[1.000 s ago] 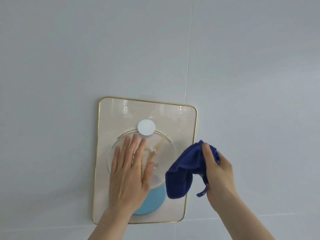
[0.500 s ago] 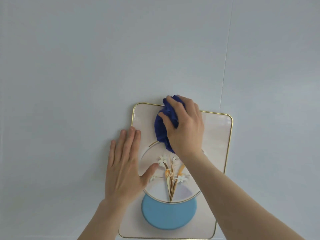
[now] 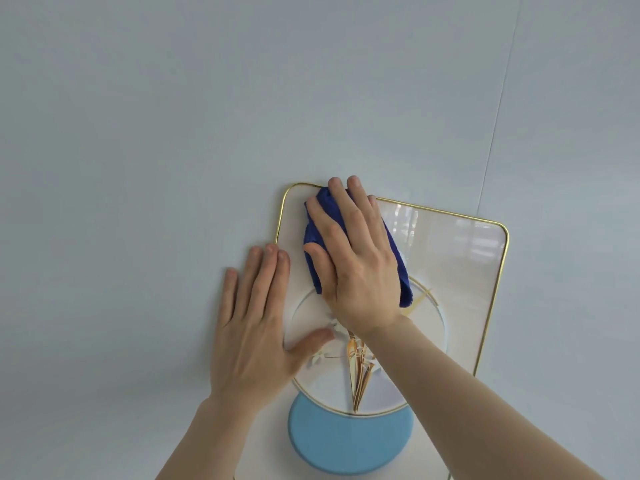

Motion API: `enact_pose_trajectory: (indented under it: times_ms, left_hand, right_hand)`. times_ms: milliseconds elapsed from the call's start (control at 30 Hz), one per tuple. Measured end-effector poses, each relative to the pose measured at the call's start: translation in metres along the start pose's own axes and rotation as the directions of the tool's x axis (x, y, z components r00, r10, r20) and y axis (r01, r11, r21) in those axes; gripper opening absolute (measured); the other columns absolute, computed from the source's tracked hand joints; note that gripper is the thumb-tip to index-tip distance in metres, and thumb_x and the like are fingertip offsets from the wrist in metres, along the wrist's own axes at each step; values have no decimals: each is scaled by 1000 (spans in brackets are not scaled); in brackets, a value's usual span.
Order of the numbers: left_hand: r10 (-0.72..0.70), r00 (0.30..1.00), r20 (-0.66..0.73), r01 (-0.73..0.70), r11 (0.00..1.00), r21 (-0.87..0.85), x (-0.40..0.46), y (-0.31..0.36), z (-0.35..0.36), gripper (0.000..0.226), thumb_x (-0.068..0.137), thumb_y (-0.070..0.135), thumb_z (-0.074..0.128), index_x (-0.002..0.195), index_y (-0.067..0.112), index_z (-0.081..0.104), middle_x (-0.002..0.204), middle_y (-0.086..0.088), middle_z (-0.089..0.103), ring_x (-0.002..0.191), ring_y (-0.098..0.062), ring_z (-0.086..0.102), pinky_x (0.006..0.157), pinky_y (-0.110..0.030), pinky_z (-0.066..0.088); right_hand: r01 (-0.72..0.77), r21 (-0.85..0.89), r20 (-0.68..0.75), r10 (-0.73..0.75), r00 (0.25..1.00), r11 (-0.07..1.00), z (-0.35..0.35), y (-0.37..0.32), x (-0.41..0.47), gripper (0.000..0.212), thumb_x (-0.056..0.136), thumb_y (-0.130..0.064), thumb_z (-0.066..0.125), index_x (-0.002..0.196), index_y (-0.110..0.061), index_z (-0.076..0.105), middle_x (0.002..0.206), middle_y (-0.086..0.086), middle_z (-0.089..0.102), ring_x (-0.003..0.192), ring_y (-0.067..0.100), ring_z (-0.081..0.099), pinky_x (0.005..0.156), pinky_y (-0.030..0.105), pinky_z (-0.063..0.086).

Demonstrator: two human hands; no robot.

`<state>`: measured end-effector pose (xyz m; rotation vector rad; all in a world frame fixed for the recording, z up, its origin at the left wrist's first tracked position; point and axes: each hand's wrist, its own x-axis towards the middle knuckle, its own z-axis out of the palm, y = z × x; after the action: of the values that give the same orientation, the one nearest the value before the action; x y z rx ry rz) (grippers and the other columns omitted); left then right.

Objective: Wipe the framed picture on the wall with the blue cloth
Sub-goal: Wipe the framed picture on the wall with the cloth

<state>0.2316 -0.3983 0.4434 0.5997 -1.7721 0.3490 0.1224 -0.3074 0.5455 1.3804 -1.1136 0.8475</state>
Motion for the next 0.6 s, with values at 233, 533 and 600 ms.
enact_pose_trajectory:
  times_ms: [233, 533, 600]
  left_hand:
    - [-5, 1000, 1, 5, 999, 36, 0, 0, 0, 119, 82, 88, 43, 163, 10, 3, 171, -12, 20, 160, -25, 15, 132, -45, 6]
    - [-9, 1000, 18, 9, 1000, 21, 1, 0, -3, 122, 79, 91, 41, 162, 9, 8, 171, -9, 17, 161, -23, 13, 132, -45, 7]
    - [-10, 1000, -10, 10, 1000, 3, 0, 1, -2, 121, 79, 91, 44, 162, 9, 11, 170, -8, 17, 160, -22, 15, 131, -46, 9]
  right_hand:
    - [116, -44, 60, -114, 992, 992, -2, 1, -15, 42, 108, -31, 53, 142, -8, 63, 155, 20, 54, 152, 40, 39, 124, 56, 36]
    - [107, -98, 67, -100, 993, 989, -3, 3, -17, 42, 109, -34, 53, 144, -10, 61, 156, 19, 52, 154, 37, 38, 124, 53, 38]
    - [-11, -61, -2, 11, 1000, 998, 7, -8, -13, 42, 110, -32, 49, 142, -7, 62, 156, 21, 51, 154, 41, 36, 126, 55, 34]
